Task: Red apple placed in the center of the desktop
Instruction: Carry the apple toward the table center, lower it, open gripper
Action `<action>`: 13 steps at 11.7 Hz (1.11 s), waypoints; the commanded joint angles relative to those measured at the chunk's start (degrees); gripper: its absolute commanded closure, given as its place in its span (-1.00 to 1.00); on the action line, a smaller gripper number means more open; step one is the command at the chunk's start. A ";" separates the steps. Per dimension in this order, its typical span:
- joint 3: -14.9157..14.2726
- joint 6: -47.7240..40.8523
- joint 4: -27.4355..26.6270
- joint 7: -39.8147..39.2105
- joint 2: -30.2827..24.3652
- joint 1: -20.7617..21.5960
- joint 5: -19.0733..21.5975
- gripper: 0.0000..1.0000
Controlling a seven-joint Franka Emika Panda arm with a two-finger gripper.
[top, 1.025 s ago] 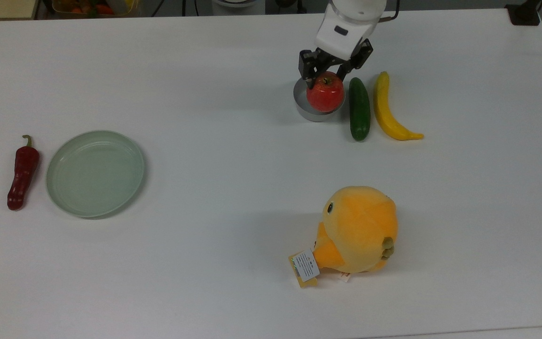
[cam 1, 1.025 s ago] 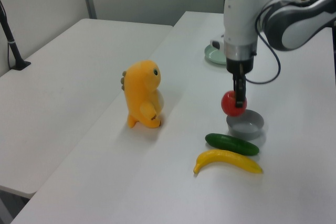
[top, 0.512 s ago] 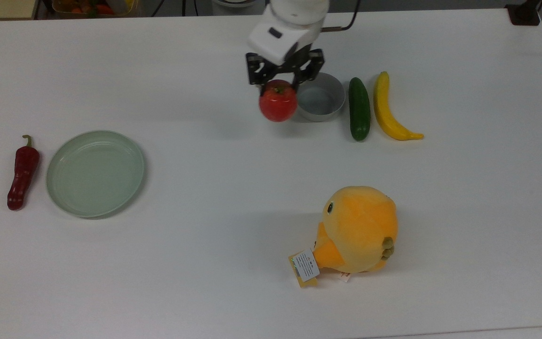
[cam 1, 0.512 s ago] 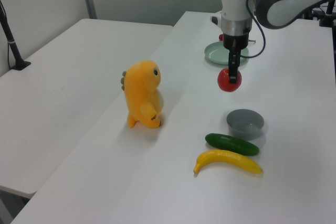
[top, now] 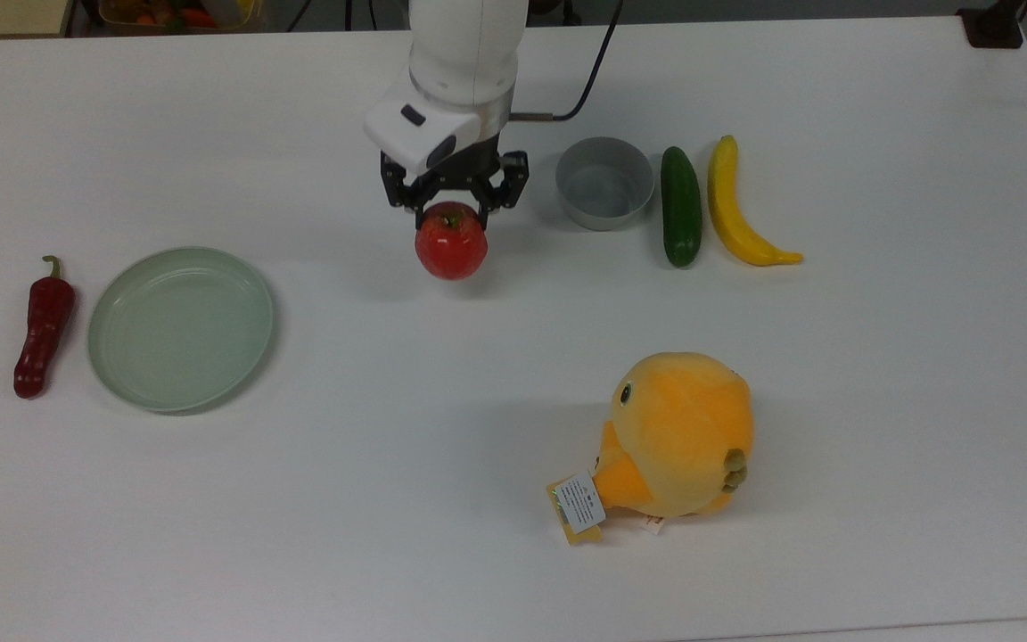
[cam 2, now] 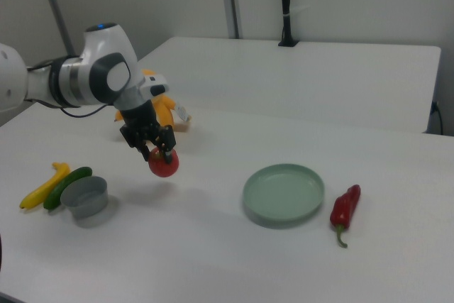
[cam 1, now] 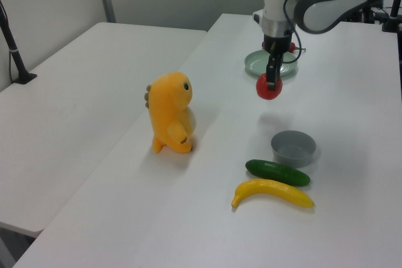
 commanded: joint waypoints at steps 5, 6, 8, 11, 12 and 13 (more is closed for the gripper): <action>-0.85 3.43 0.17 1.64 3.97 0.71 -0.31 0.24; -0.85 3.43 0.17 1.55 3.97 0.71 -0.31 -0.27; -0.85 3.34 0.17 1.55 4.06 0.71 -0.31 -1.00; -0.85 3.34 0.17 1.55 3.97 0.62 -0.40 -1.00; -0.85 3.34 0.17 1.55 3.97 0.62 -0.57 -1.00; -0.85 3.34 0.17 1.55 3.97 0.62 -0.57 -1.00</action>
